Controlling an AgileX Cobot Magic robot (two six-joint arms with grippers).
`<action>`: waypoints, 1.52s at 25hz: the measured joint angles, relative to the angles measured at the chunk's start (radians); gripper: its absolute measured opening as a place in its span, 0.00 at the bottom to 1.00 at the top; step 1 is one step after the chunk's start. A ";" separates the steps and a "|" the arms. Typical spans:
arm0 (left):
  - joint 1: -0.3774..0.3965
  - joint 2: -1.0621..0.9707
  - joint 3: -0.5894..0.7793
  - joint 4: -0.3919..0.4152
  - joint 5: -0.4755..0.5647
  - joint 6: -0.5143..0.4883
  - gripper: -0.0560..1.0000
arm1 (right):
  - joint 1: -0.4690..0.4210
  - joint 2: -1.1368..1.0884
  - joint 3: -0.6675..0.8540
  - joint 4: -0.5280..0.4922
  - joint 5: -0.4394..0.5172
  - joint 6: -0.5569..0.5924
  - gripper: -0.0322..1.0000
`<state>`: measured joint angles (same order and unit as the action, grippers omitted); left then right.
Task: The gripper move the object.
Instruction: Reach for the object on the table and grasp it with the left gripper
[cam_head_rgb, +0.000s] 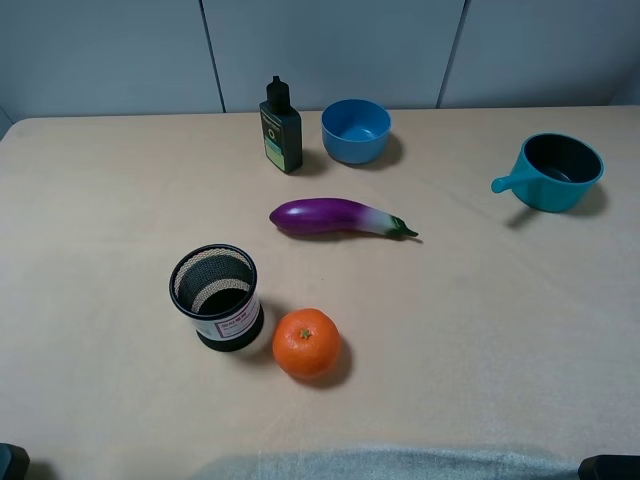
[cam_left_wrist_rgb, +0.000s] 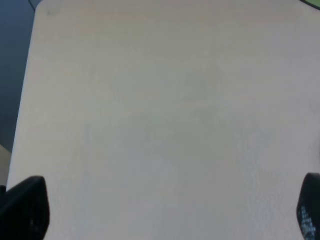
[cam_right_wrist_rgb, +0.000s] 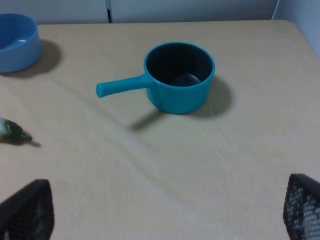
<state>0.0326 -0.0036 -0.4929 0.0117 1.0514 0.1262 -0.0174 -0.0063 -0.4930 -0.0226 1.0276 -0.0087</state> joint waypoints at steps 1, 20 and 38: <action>0.000 0.000 0.000 0.000 0.000 0.000 0.99 | 0.000 0.000 0.000 0.000 0.000 0.000 0.70; 0.000 0.000 0.000 0.000 0.000 0.000 0.99 | 0.000 0.000 0.000 0.000 0.000 0.000 0.70; 0.000 0.206 -0.099 0.000 0.018 0.003 0.98 | 0.000 0.000 0.000 0.000 0.000 0.000 0.70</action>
<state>0.0326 0.2024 -0.5916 0.0117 1.0694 0.1294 -0.0174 -0.0063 -0.4930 -0.0226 1.0276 -0.0087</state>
